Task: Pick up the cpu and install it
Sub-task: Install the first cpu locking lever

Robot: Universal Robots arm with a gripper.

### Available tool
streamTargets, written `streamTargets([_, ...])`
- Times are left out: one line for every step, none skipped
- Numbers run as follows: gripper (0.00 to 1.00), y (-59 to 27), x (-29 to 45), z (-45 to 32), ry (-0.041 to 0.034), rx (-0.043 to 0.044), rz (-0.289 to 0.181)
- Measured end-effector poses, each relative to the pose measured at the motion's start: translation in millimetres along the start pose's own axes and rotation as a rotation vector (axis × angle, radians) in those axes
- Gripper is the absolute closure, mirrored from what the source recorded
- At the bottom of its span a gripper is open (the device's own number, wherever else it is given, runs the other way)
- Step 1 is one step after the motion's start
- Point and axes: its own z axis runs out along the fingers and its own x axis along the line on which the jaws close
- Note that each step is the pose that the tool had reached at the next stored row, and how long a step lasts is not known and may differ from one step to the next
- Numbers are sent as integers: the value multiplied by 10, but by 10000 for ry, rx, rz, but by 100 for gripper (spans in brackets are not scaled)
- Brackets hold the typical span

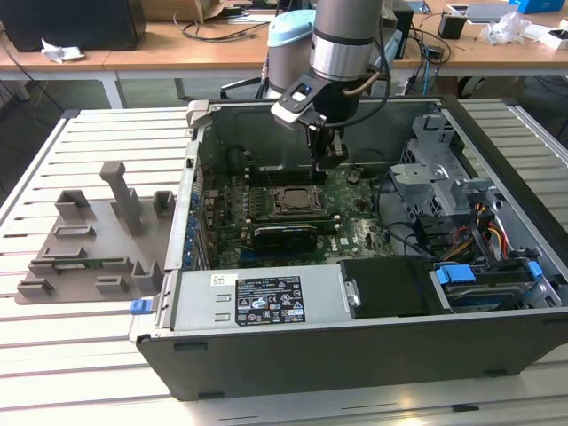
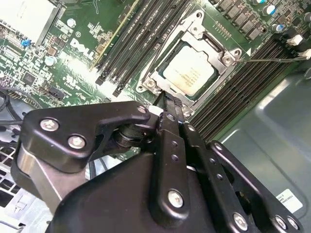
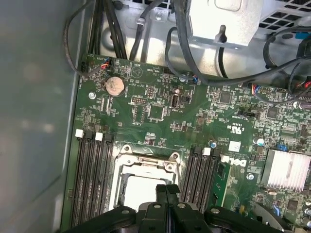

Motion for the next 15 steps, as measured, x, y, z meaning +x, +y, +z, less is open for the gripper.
streamTargets([89, 0, 0, 0, -1, -6, -15])
streamTargets([89, 0, 0, -1, -18, -13, -185])
streamTargets([89, -1, 0, -1, -34, -20, -378])
streamTargets([89, 0, 0, -1, -57, -31, -666])
streamTargets([89, 0, 0, 0, -85, -45, -1014])
streamTargets([89, 0, 0, 0, -112, -58, -1350])
streamTargets([89, 0, 0, 0, -127, -65, -1529])
streamTargets([89, 0, 0, 0, -141, -73, -1708])
streamTargets([89, 0, 0, 0, -166, -84, -2017])
streamTargets([89, 0, 0, 0, -180, -91, -2180])
streamTargets([89, 0, 0, 0, -196, -100, -2387])
streamTargets([89, 0, 0, 0, -250, -127, -3065])
streamTargets([89, 0, 0, 0, -303, -152, -3728])
streamTargets([89, 0, 0, 0, -318, -160, -3917])
streamTargets([89, 0, 0, 0, -331, -166, -4075])
